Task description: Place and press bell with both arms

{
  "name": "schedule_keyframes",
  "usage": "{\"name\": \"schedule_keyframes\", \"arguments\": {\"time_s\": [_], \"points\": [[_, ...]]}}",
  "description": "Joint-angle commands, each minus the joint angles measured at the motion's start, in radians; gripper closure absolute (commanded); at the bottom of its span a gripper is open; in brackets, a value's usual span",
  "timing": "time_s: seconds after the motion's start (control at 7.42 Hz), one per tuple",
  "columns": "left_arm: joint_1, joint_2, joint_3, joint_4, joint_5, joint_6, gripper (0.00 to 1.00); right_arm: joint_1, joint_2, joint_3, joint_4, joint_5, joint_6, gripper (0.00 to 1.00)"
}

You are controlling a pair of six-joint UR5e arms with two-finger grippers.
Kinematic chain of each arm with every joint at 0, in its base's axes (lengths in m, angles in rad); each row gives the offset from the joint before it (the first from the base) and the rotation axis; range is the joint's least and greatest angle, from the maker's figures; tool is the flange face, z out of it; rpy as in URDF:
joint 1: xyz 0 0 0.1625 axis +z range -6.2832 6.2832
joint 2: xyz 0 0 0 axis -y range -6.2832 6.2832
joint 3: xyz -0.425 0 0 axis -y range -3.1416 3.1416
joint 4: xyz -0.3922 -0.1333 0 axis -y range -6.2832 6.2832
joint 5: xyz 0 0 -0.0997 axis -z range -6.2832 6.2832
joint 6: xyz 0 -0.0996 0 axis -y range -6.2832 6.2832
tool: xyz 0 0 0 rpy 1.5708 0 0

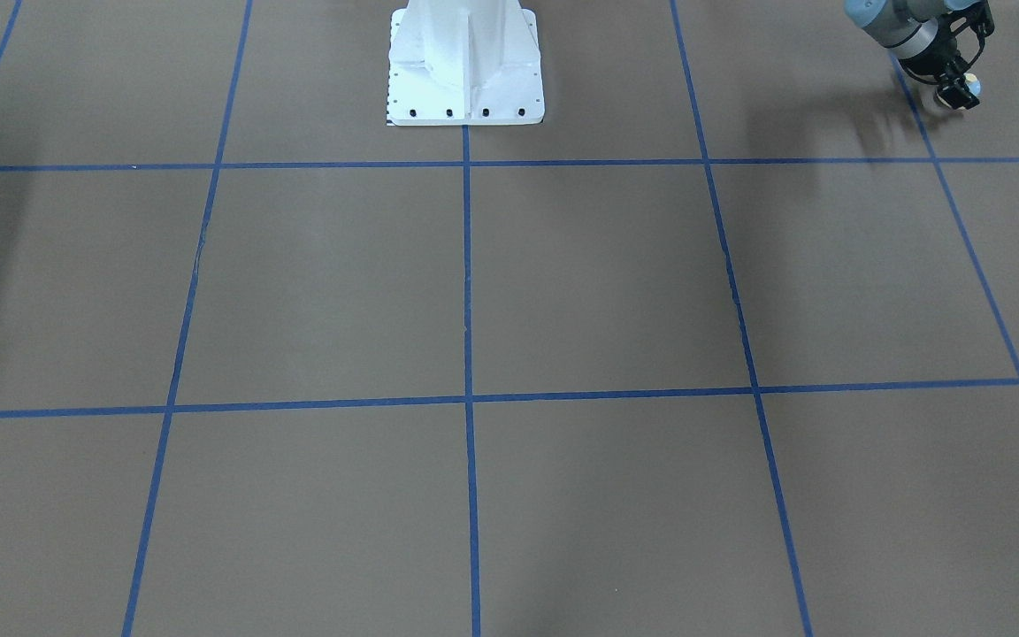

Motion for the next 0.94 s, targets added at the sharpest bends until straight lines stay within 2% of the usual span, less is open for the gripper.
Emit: {"name": "schedule_keyframes", "arguments": {"time_s": [0.0, 0.13, 0.27, 0.54, 0.81], "points": [[0.019, 0.000, -0.002, -0.001, -0.001, -0.025, 0.80, 0.001, -0.002, 0.006, 0.000, 0.000, 0.001, 0.00], [0.038, 0.003, -0.006, -0.001, -0.006, -0.033, 1.00, 0.001, -0.002, 0.006, 0.000, 0.000, 0.001, 0.00], [0.043, 0.026, -0.019, -0.004, -0.029, -0.059, 1.00, 0.001, -0.005, 0.006, 0.000, 0.000, 0.001, 0.00], [0.088, 0.172, -0.202, -0.021, -0.032, -0.047, 1.00, 0.001, -0.011, 0.006, 0.000, 0.000, 0.001, 0.00], [0.118, 0.263, -0.395, -0.009, -0.110, -0.045, 1.00, 0.000, -0.005, 0.003, 0.000, 0.000, -0.001, 0.00]]}}
